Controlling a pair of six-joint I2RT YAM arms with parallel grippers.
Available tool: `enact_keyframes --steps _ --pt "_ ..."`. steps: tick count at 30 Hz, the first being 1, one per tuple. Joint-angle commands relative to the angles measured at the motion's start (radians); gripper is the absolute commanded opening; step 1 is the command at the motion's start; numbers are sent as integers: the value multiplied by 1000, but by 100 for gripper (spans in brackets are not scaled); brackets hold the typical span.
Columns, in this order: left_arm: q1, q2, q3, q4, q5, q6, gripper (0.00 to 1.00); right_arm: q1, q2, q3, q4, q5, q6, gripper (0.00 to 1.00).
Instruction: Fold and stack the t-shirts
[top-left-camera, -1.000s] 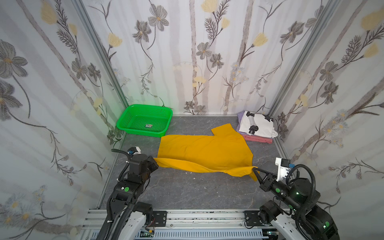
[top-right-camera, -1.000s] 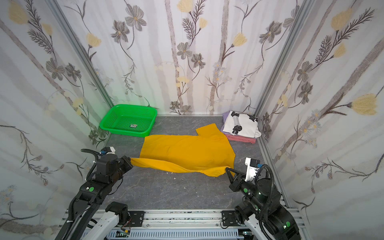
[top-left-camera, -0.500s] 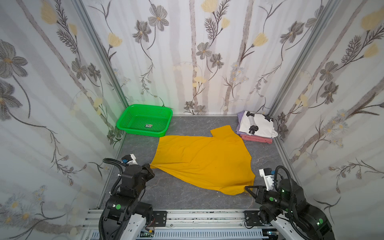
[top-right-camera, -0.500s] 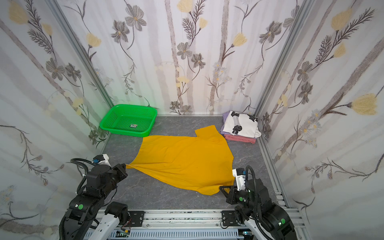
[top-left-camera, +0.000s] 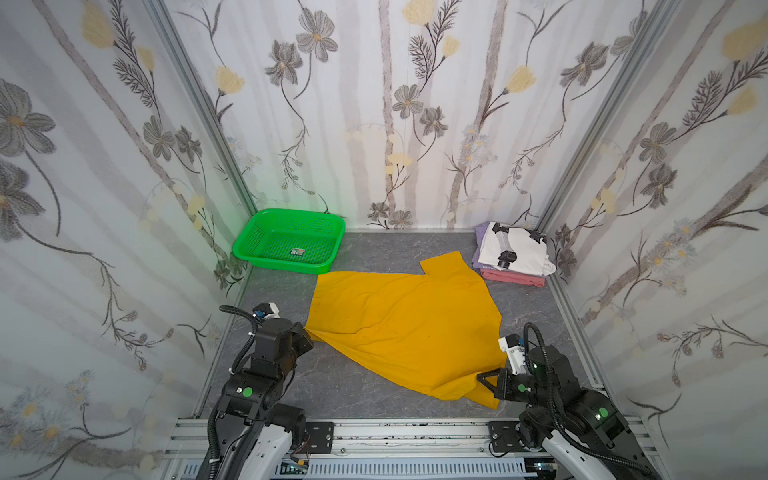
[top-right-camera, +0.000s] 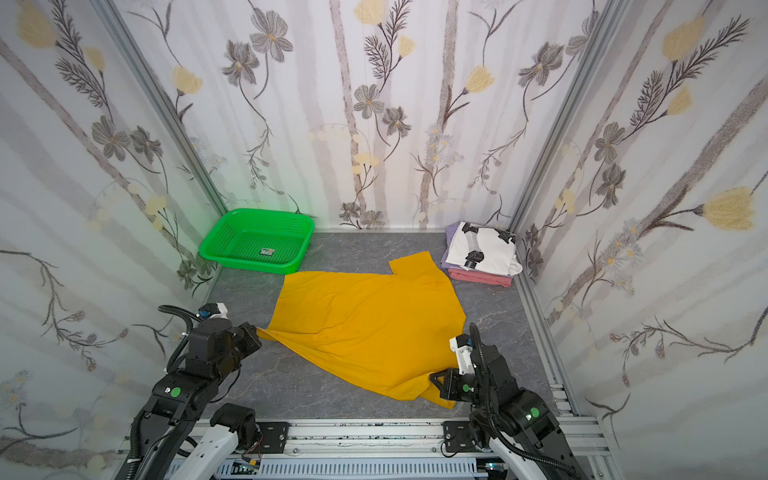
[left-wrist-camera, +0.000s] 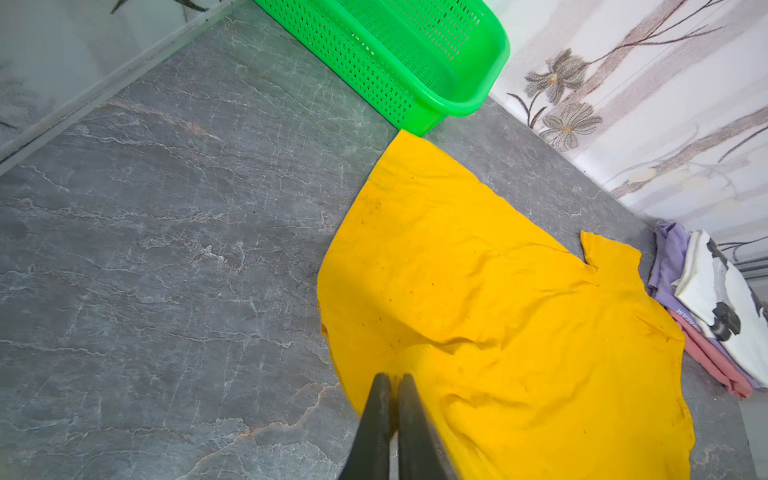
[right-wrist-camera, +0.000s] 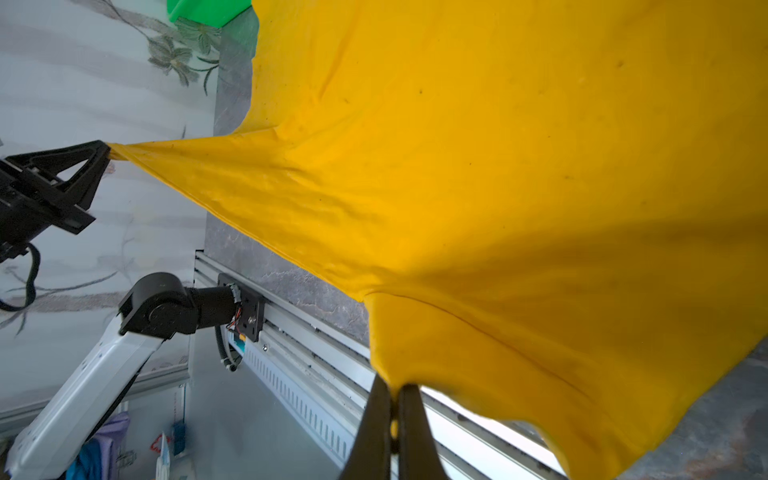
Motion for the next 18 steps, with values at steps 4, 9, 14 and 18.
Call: enact_keyframes --steps 4,9,14,18 --pt "2 92 -38 107 -7 -26 0 -183 172 28 147 49 -67 0" --pt "14 197 -44 190 -17 -41 0 -384 126 1 218 -25 -59 0" --pt "29 308 -37 275 6 -43 0 -362 198 -68 433 -134 11 0" --pt "47 376 -13 293 20 -27 0 -274 375 -24 543 -99 1 0"
